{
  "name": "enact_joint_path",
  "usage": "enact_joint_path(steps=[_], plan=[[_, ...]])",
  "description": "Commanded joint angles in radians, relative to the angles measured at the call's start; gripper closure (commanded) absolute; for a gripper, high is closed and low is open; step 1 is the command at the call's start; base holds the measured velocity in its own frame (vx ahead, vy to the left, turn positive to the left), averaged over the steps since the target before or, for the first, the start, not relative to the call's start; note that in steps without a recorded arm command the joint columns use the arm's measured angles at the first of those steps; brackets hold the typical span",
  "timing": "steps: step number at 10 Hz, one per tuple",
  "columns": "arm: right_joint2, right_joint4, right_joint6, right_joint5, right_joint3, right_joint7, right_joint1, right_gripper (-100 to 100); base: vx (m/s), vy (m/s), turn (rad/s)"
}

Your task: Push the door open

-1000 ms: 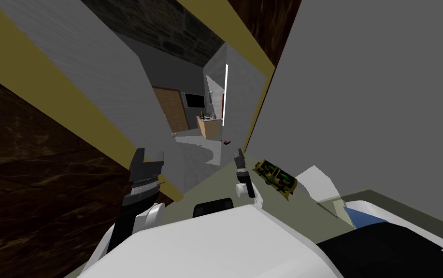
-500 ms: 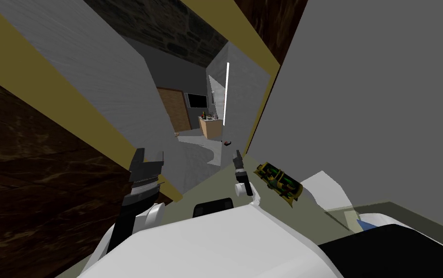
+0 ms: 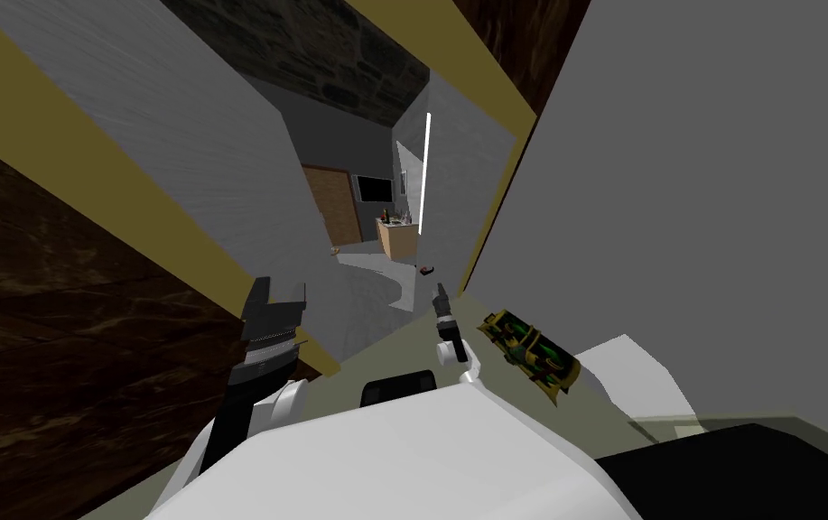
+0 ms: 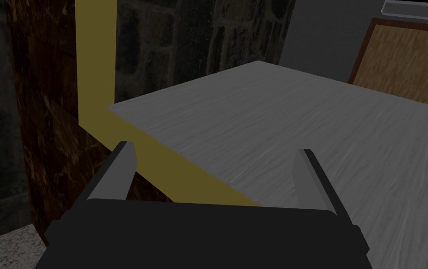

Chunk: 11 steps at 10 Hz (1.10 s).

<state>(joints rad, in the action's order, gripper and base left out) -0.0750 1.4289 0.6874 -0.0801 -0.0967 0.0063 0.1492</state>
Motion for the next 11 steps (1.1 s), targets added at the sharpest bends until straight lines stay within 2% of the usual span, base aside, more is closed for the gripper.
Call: enact_joint_path(steps=[1,2,4,5,6,7,8,9,11], plan=[[-0.006,-0.050,0.013,-0.002,-0.003,-0.006,-0.022,-100,0.062,-0.117,0.141],[-0.006,-0.069,0.013,-0.002,-0.003,-0.006,-0.022,-100,0.041,-0.094,0.029],[-0.010,-0.137,0.027,-0.005,-0.006,-0.011,-0.059,-100,0.052,-0.090,0.111],[-0.010,-0.155,0.027,-0.005,-0.006,-0.011,-0.059,-100,0.046,-0.072,0.053],[-0.011,-0.186,0.034,-0.006,-0.007,-0.014,-0.078,-100,0.036,-0.073,0.080],[-0.011,-0.199,0.034,-0.006,-0.007,-0.014,-0.078,-100,0.031,-0.060,0.047],[-0.012,-0.232,0.041,-0.007,-0.008,-0.016,-0.097,-100,0.028,-0.072,0.078],[-0.012,-0.241,0.041,-0.007,-0.008,-0.016,-0.097,-100,0.020,-0.060,0.055],[-0.015,-0.313,0.055,-0.010,-0.011,-0.021,-0.133,-100,0.041,-0.080,0.109]])
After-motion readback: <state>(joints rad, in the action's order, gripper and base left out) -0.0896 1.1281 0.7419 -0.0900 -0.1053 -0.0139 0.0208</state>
